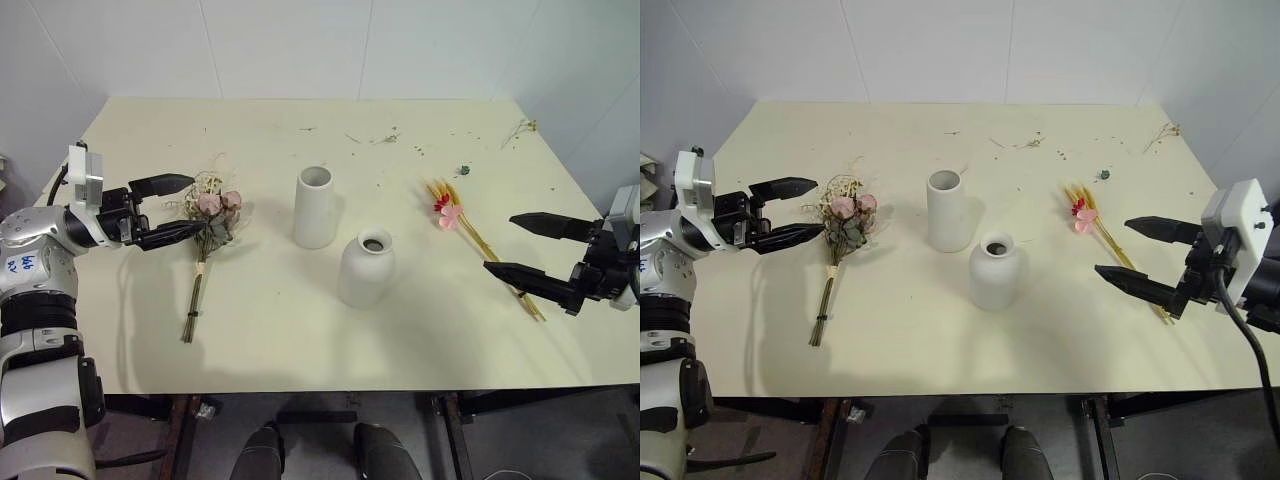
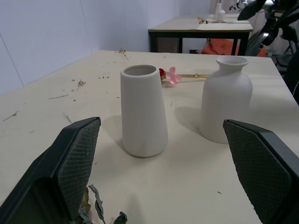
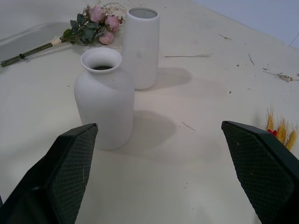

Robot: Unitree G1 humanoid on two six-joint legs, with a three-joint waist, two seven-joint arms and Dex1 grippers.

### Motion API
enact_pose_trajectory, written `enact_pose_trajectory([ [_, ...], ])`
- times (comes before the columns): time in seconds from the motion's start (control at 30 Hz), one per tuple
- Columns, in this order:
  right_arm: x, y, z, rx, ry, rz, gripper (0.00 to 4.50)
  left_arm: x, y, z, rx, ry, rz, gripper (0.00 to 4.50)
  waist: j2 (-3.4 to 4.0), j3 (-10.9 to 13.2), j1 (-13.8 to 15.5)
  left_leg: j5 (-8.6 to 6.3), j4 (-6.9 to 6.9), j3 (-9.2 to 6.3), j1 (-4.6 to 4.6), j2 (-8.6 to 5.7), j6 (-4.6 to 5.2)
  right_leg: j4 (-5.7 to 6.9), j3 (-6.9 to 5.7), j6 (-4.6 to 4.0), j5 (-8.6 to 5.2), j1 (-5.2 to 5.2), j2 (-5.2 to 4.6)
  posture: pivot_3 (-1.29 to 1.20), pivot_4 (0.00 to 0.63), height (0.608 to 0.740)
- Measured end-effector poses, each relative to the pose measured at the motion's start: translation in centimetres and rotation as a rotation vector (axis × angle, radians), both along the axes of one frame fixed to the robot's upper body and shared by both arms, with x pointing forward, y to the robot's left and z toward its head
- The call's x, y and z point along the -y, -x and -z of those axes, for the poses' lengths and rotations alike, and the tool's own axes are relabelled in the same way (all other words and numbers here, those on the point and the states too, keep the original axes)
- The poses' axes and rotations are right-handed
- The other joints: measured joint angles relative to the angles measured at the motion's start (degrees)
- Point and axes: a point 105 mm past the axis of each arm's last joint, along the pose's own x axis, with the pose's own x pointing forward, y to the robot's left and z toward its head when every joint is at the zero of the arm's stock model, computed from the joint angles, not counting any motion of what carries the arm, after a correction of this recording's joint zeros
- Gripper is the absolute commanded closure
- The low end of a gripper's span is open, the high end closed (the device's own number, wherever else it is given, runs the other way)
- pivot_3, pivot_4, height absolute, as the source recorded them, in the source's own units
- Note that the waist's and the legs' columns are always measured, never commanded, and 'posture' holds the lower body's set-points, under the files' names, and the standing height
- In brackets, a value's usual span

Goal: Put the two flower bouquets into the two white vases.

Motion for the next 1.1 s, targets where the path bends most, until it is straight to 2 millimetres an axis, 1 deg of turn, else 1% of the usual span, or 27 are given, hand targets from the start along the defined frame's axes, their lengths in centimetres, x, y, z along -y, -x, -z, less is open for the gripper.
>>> enact_pose_trajectory([
  [0.23, -0.4, -0.1, 0.0, 0.024, -0.060, 0.020, 0.00, 0.3, -0.3, -0.4, 0.014, 0.010, 0.015, 0.01, 0.00, 0.0, 0.1, 0.00, 0.01, 0.00, -0.01, -0.01, 0.00, 0.01, 0.00, -0.01, 0.00, 0.01, -0.01, 0.00, 0.150, 0.740],
  [0.4, -0.3, -0.4, 0.0, 0.026, -0.046, 0.066, 0.00, 0.8, -0.4, -0.2, 0.002, 0.026, 0.032, 0.01, 0.00, 0.0, 0.1, 0.00, 0.04, 0.00, 0.00, 0.00, 0.01, 0.03, 0.00, 0.00, 0.00, 0.01, -0.01, 0.00, 0.150, 0.740],
  [0.53, 0.3, -1.0, 0.3, 0.007, 0.021, 0.135, 0.00, 0.9, -0.4, -0.1, -0.005, 0.027, 0.039, 0.01, 0.00, 0.0, 0.0, 0.00, 0.06, 0.00, 0.00, 0.00, 0.01, 0.03, 0.01, -0.02, 0.00, 0.01, 0.00, 0.00, 0.150, 0.740],
  [0.63, 0.5, -2.3, 0.8, -0.017, 0.050, 0.182, 0.00, 1.0, -0.3, -0.4, 0.003, 0.034, 0.046, 0.01, 0.00, 0.0, -0.1, 0.00, 0.07, 0.00, 0.00, 0.01, 0.01, 0.03, 0.01, -0.05, 0.00, 0.01, 0.00, 0.00, 0.150, 0.740],
  [0.7, 1.0, -3.3, 1.5, -0.055, 0.062, 0.235, 0.00, 1.2, -0.1, -0.7, 0.012, 0.036, 0.058, 0.01, 0.00, 0.0, 0.0, 0.00, 0.08, 0.00, -0.01, 0.00, 0.01, 0.02, 0.01, -0.06, -0.01, 0.01, -0.02, 0.00, 0.150, 0.740],
  [0.8, 3.1, -5.4, 2.8, -0.145, 0.092, 0.371, 0.00, 1.6, 0.3, -1.5, 0.039, 0.044, 0.084, 0.01, 0.00, 0.0, 0.0, 0.00, 0.08, 0.00, -0.02, 0.00, 0.01, 0.01, 0.02, -0.11, -0.03, -0.01, -0.04, 0.00, 0.150, 0.740],
  [0.87, 4.0, -6.4, 3.3, -0.181, 0.106, 0.434, 0.00, 1.7, 0.4, -1.7, 0.047, 0.046, 0.091, 0.01, 0.01, 0.0, 0.0, 0.00, 0.05, 0.00, -0.02, 0.00, 0.01, 0.01, 0.02, -0.11, -0.03, -0.03, -0.03, 0.00, 0.150, 0.740],
  [1.03, 6.3, -8.6, 5.4, -0.281, 0.139, 0.576, 0.00, 1.7, 0.8, -1.2, 0.040, 0.052, 0.101, 0.01, 0.01, 0.0, 0.0, -0.02, 0.00, 0.01, -0.05, -0.01, 0.03, 0.00, 0.02, -0.08, -0.02, -0.07, -0.03, 0.00, 0.150, 0.740],
  [1.1, 6.5, -9.6, 5.9, -0.305, 0.135, 0.594, 0.00, 1.6, 1.0, -0.9, 0.028, 0.054, 0.102, 0.01, 0.01, 0.0, -0.3, -0.02, -0.01, 0.01, -0.05, 0.00, 0.04, 0.02, 0.03, -0.08, -0.02, -0.11, 0.00, 0.00, 0.150, 0.740],
])
